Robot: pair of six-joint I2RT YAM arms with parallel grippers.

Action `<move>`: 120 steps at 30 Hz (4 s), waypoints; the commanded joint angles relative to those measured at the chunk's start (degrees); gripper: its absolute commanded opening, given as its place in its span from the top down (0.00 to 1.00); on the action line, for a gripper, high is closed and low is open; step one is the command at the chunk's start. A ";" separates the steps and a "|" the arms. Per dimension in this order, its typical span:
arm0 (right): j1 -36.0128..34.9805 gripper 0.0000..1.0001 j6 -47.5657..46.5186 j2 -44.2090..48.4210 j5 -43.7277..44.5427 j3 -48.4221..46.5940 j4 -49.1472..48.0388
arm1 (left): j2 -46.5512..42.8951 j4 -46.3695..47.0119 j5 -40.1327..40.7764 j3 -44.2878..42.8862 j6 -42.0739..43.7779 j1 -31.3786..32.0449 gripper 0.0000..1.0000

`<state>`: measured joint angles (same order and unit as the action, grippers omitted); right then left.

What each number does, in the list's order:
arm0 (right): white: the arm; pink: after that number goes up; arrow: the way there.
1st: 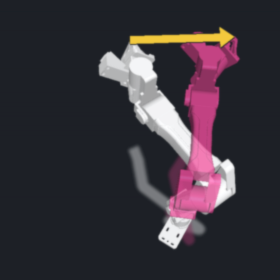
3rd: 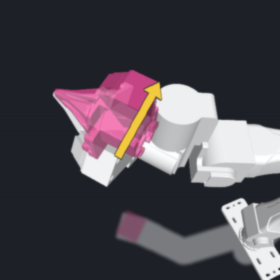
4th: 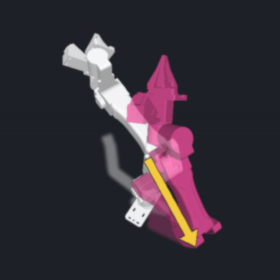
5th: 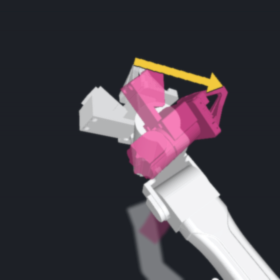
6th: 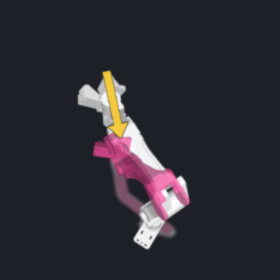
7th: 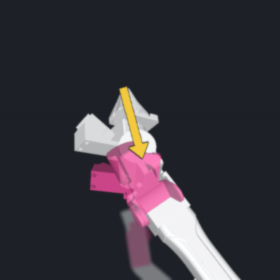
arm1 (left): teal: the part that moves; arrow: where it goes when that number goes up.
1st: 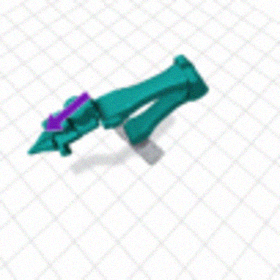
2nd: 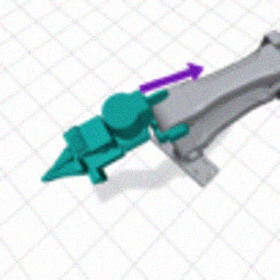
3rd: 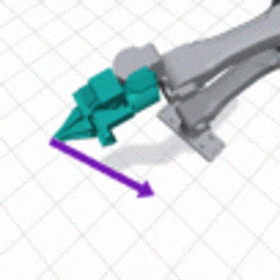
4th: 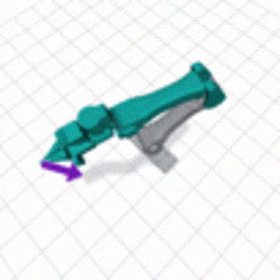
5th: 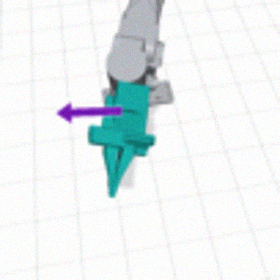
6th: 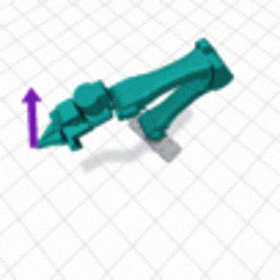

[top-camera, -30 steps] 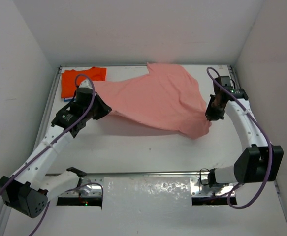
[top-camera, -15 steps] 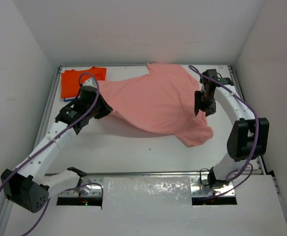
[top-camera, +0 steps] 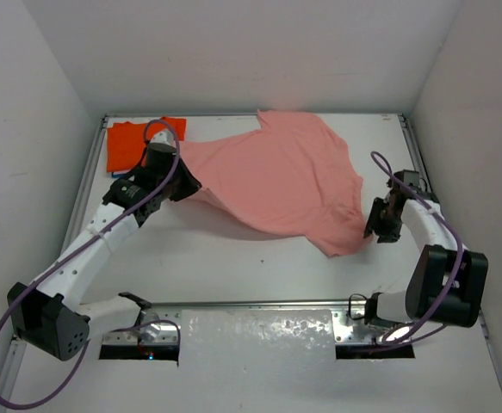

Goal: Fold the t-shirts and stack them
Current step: Flatten out the tshirt

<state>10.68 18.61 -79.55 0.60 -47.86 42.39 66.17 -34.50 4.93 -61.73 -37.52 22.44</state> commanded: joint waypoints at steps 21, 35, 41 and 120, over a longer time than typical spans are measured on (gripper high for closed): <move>9.01 0.47 -12.10 6.24 -10.28 7.52 -22.80 | 0.71 2.25 1.57 -5.33 2.18 0.94 1.00; 13.14 0.55 -14.22 0.98 -28.98 12.17 -27.62 | 0.54 2.42 1.75 -5.33 2.71 0.94 1.00; 13.40 0.55 -14.48 0.79 -29.69 15.60 -28.85 | 1.15 2.33 1.93 -6.12 3.06 0.94 1.00; 9.63 0.65 -5.17 2.47 -18.18 19.82 -22.53 | 5.02 6.64 -1.77 -9.46 2.45 1.12 1.00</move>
<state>21.10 11.64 -76.82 -17.54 -29.23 23.92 72.12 -30.96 3.36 -71.16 -34.79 22.94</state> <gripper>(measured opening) 0.359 0.015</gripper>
